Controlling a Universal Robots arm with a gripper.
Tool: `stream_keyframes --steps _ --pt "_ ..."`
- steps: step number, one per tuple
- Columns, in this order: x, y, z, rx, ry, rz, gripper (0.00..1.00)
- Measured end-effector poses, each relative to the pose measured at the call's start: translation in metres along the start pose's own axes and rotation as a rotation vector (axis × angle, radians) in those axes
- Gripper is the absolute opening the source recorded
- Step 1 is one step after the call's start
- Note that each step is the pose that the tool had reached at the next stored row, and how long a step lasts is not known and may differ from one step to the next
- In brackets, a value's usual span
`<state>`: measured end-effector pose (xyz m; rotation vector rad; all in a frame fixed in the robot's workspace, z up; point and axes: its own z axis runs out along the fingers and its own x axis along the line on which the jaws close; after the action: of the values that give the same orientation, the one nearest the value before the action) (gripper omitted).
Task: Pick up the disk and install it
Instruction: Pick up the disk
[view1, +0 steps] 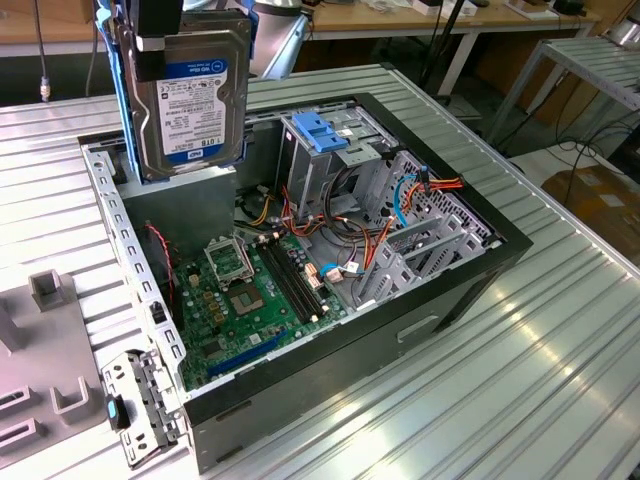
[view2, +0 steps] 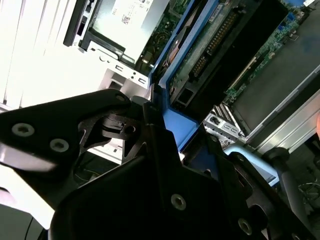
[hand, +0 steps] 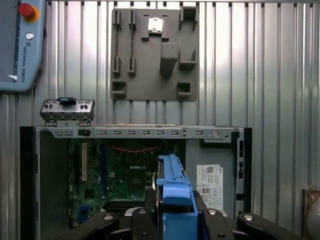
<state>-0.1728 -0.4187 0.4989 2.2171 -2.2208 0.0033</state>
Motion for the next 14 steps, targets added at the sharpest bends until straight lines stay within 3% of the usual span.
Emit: stream_keyframes --steps 6,12,14 --pt "0.0001 -0.0200 0.0002 0.0001 -0.0001 0.000 0.37" --pt "0.0000 -0.0483 0.0003 0.0000 -0.0001 0.000 0.37" --pt "0.0001 -0.0493 0.0003 0.0000 -0.0001 0.000 0.37"
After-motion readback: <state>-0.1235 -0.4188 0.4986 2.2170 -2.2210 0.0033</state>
